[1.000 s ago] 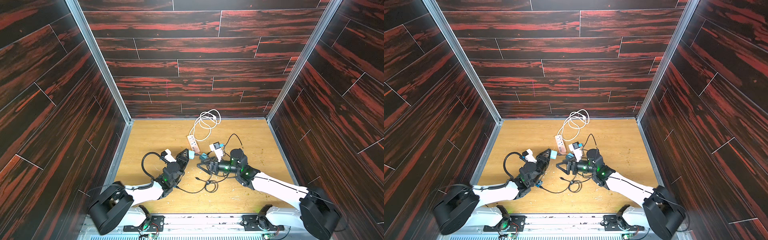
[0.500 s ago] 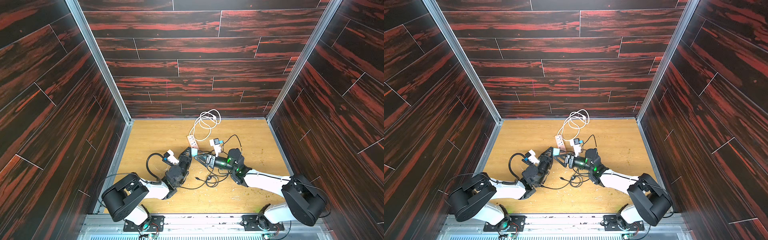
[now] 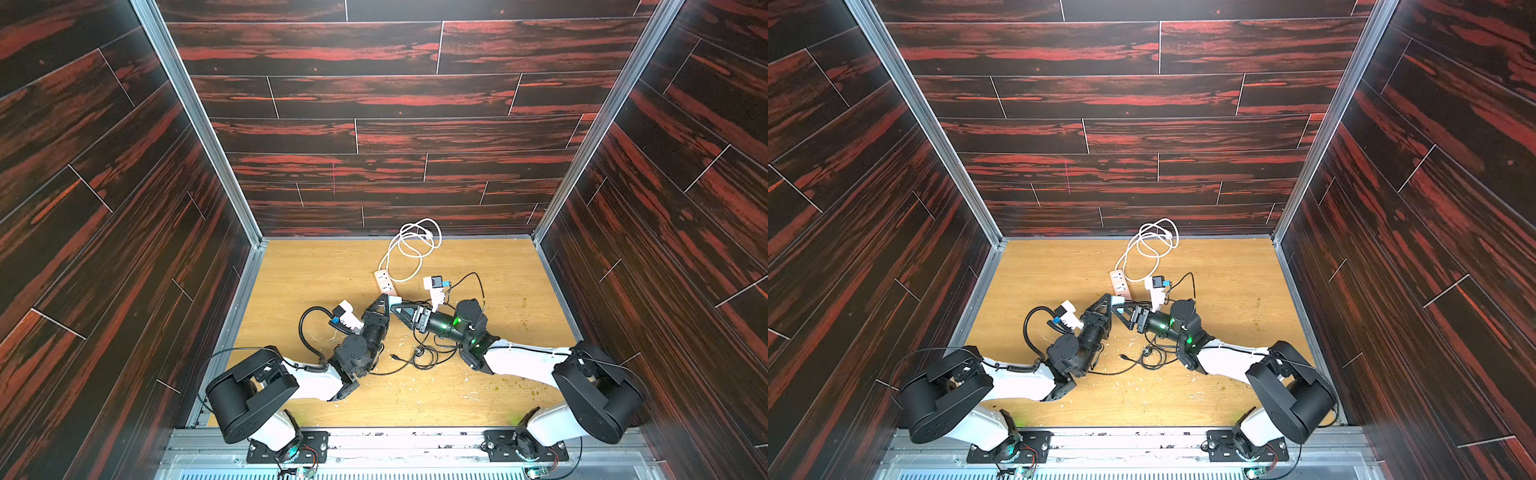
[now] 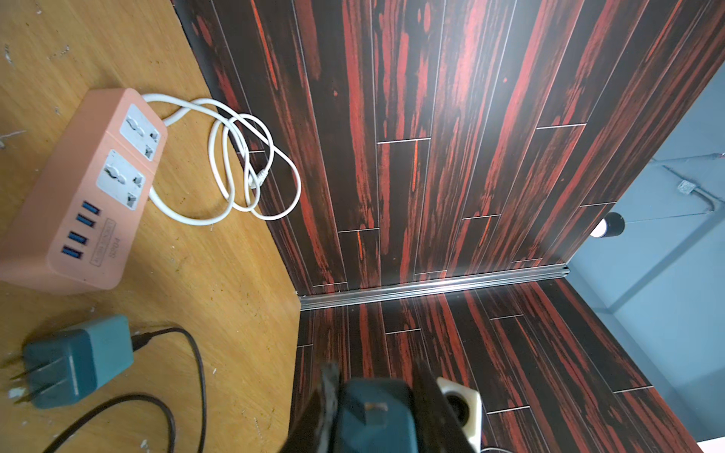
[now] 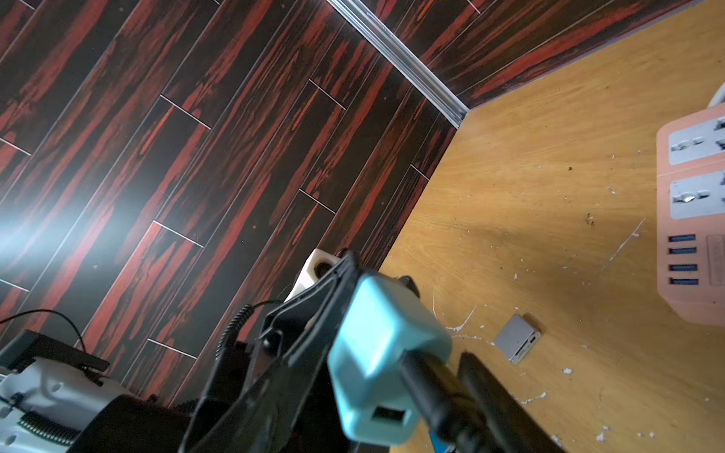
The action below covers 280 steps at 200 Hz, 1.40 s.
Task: Charge mp3
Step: Pick up the plug from the center of the board.
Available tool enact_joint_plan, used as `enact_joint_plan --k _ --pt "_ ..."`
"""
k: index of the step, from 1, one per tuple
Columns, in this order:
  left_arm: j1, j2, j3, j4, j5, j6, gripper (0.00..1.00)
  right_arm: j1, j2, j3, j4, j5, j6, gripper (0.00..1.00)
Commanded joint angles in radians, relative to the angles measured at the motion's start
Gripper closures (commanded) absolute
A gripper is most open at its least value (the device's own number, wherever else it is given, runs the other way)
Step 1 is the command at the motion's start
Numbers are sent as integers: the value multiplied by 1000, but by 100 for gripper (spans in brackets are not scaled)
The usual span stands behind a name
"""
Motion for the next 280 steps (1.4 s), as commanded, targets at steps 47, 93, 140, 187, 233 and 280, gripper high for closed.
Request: enact_joint_plan --k 47,93,140,187,233,280 --pt "-27 6 53 51 -56 -9 100 -1 39 -70 218 66 40 45" --pt "-42 17 57 51 -62 -21 100 -2 56 -85 316 93 60 47" --pt "-51 17 55 51 -67 -24 100 -2 93 -60 354 74 84 57" --pt "-51 27 56 51 -66 -34 100 -1 108 -59 402 69 117 66" --pt "-51 45 62 52 -64 -61 98 -1 109 -44 427 44 137 82" --pt "-51 35 58 52 -53 -52 70 -3 70 -46 381 51 107 100"
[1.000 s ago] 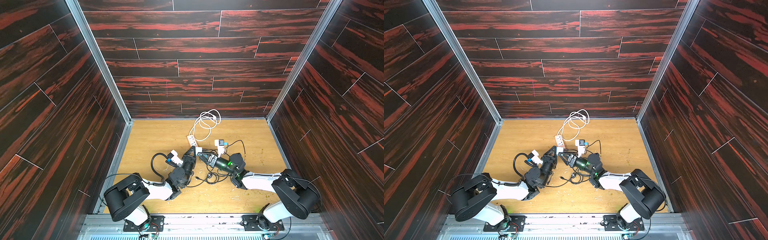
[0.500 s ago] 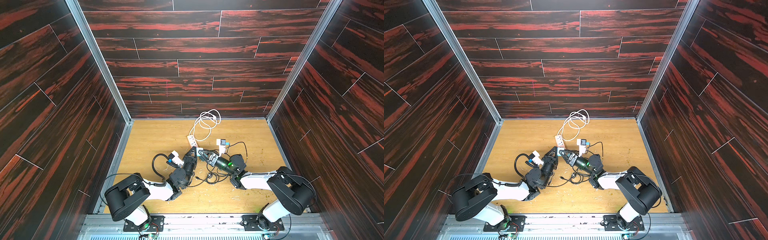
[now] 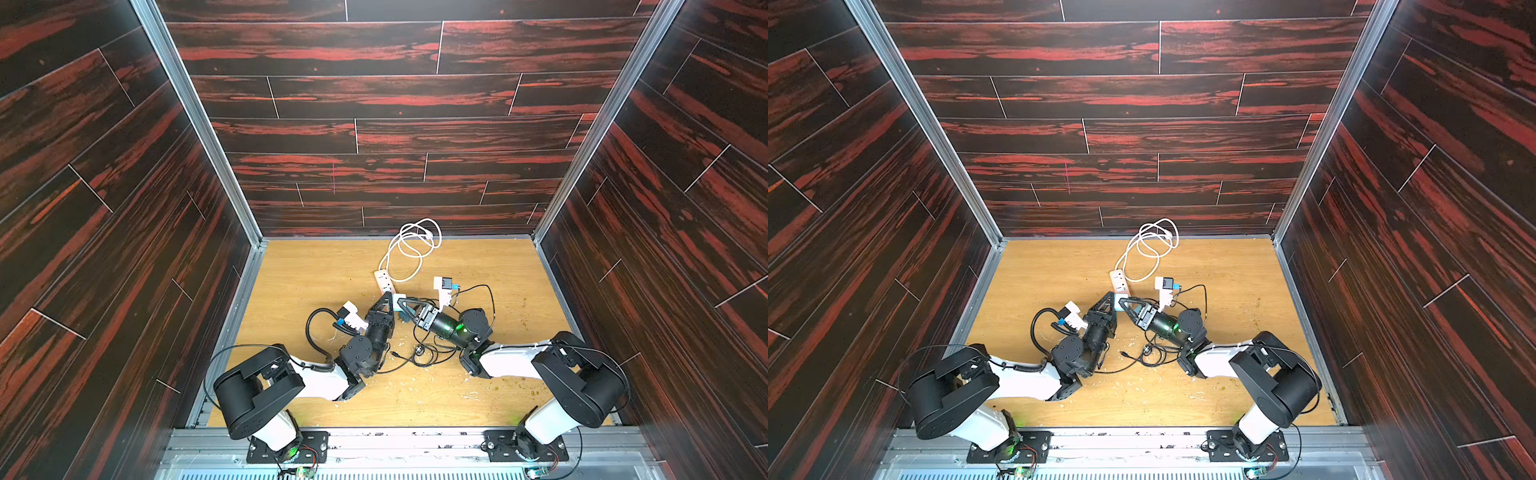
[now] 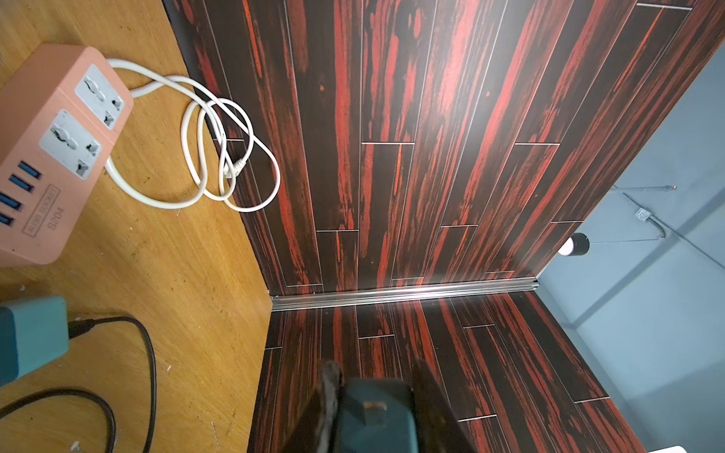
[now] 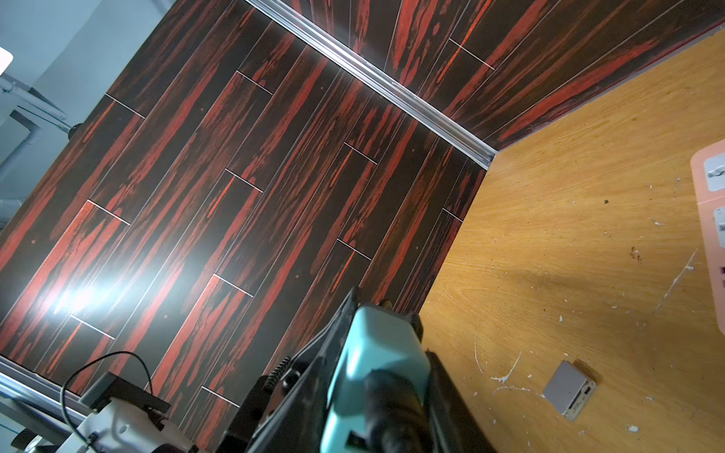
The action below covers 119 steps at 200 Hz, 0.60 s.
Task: Charge mp3
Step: Pick up the plug from the center of the board.
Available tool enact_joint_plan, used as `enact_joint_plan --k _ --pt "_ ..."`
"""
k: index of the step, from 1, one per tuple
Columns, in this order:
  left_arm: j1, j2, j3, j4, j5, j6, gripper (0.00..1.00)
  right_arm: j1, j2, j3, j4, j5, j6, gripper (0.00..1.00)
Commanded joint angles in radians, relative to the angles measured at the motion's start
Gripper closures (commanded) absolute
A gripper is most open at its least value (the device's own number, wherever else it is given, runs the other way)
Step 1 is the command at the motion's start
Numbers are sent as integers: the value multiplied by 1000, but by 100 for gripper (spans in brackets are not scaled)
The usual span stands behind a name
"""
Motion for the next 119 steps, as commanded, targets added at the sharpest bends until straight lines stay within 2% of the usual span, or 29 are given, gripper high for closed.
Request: enact_joint_plan --k 1,10,23,42,65,88,98,119 --pt "-5 -6 20 7 3 2 69 -2 -21 23 25 -18 -80 100" --pt "-6 -12 19 7 8 7 62 -1 -33 24 9 -19 -92 100" --pt "-5 -20 20 7 17 15 58 -1 -51 29 -30 -17 -114 100" --pt "-4 -36 22 -30 21 1 33 -4 -73 29 -66 -8 -135 100" --pt "-5 -73 17 -79 27 13 16 -10 -101 30 -121 1 -168 100" --pt "-3 -143 7 -149 27 59 14 -18 -122 26 -172 15 -193 100" --pt "2 -190 -1 -210 31 66 10 -24 -128 22 -182 17 -200 100" --pt "30 -330 11 -477 95 107 9 -39 -152 27 -254 20 -221 100"
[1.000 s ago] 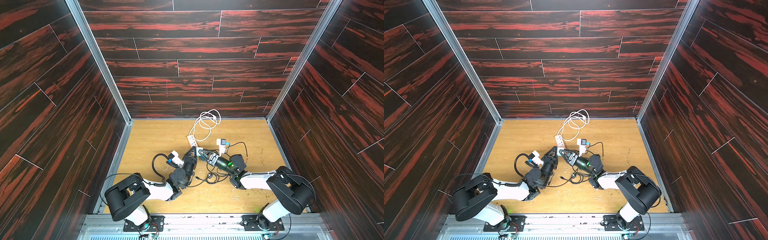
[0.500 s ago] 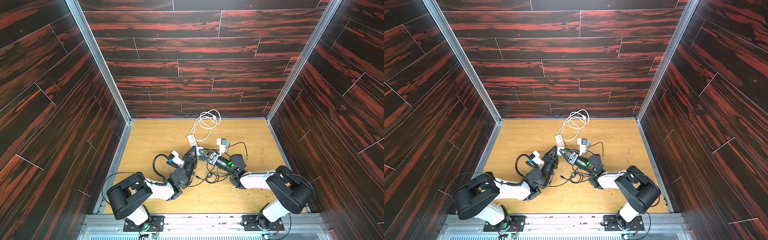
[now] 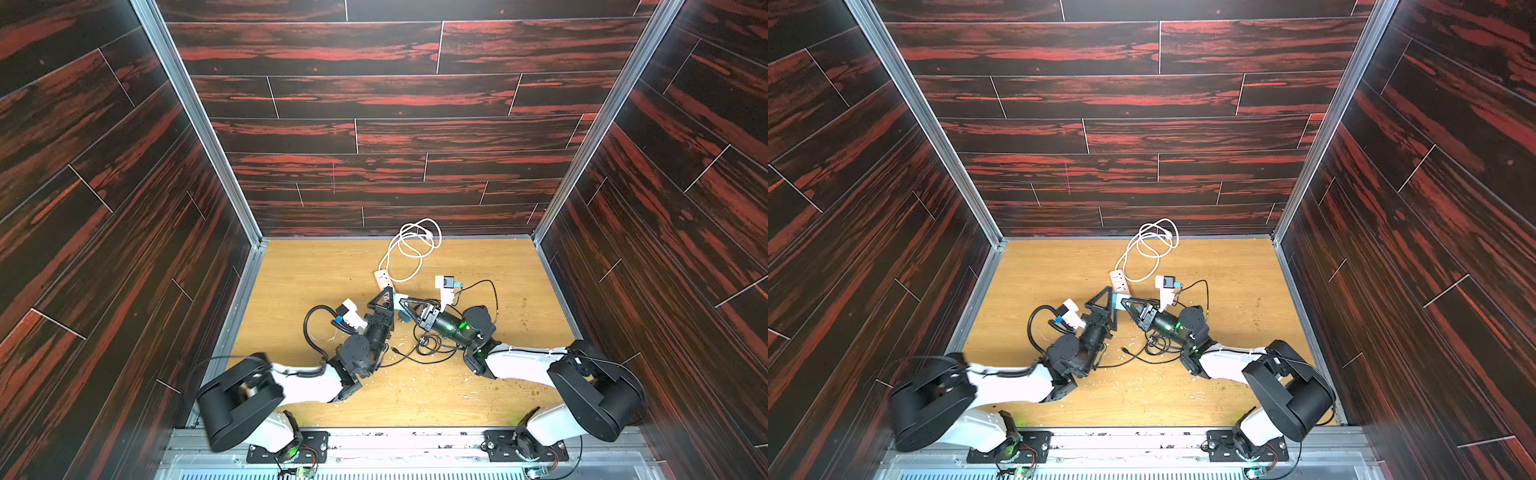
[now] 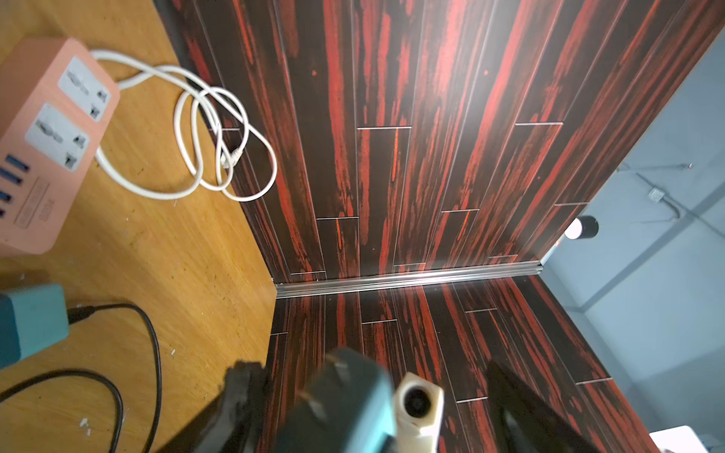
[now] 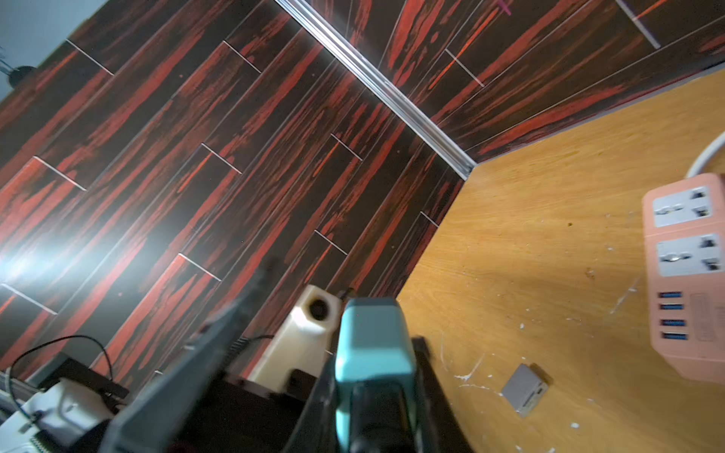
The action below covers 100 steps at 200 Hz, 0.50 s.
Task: Charge mp3
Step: Pick up the plug from the center of the board.
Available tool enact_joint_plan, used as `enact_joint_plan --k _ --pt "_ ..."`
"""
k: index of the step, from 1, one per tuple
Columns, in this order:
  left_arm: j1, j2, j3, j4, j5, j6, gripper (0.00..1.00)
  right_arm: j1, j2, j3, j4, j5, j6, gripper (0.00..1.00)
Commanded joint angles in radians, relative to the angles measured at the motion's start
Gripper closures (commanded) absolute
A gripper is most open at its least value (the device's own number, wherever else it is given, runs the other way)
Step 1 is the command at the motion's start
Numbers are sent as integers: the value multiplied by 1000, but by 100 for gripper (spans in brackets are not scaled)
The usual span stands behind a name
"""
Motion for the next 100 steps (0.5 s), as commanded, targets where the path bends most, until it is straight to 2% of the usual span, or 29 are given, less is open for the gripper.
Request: enact_joint_plan --k 1,14,28,44,72,100 --pt "30 -157 14 -286 53 73 9 -20 -55 26 -83 16 -53 100" --pt "62 -276 55 -591 94 90 8 -26 -87 55 -216 32 -99 100" --pt "89 -384 111 -909 77 134 6 -25 -115 108 -390 56 -174 100" --pt "113 -473 152 -1146 43 194 4 -25 -118 190 -578 76 -254 100" --pt "136 -568 210 -1446 -22 241 4 -25 -39 411 -923 119 -395 100" --pt "146 -632 236 -1597 -56 279 4 -28 96 628 -1164 188 -513 100"
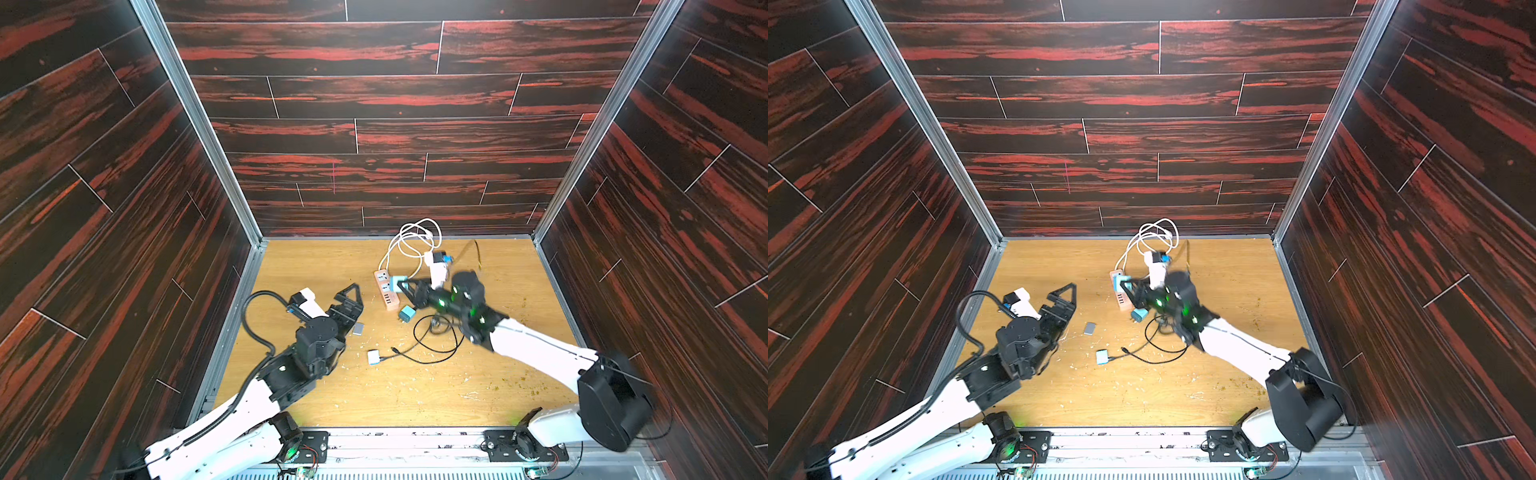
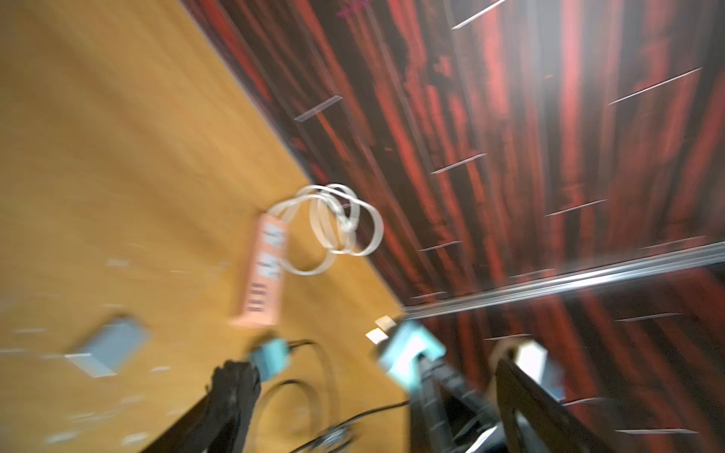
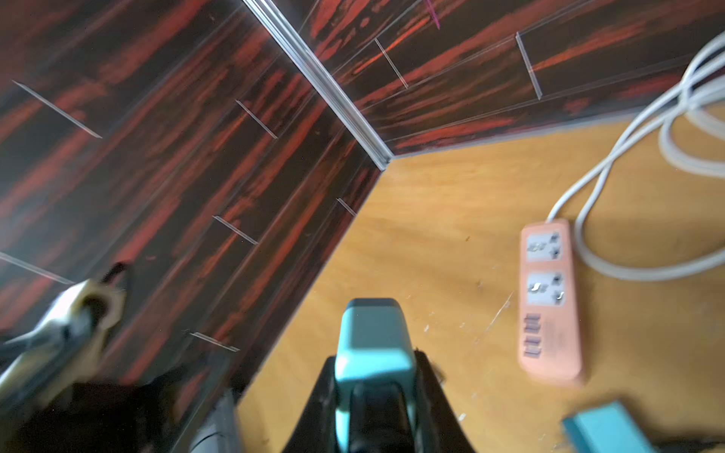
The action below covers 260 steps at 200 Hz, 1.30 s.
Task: Charge mp3
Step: Pick up the plug from the center of the board, then insert the plug into the socket.
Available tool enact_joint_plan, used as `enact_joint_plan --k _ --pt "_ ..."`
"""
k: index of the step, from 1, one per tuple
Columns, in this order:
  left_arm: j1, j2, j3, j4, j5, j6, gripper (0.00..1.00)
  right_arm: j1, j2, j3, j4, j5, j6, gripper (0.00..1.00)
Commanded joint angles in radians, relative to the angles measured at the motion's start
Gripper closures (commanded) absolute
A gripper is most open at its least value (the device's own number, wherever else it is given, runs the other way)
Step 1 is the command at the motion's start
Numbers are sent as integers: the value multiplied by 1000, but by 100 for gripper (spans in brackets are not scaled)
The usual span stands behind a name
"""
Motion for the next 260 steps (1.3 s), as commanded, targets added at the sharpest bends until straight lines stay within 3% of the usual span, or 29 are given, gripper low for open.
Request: enact_joint_plan --k 1,27,93,163,260 --pt "9 -39 26 -309 -63 74 4 -5 114 152 -328 81 -167 100" --pt "13 -96 26 -395 -102 99 3 -19 256 353 -487 124 -252 100" --pt "21 -228 -6 -449 -156 189 3 -87 625 836 -736 101 -358 100" --pt "29 -255 -22 -451 -182 248 1 -91 1009 1376 -1014 155 -369 100" --pt "36 -278 -42 -440 -203 301 0 -41 1080 1432 -1063 276 -375 100"
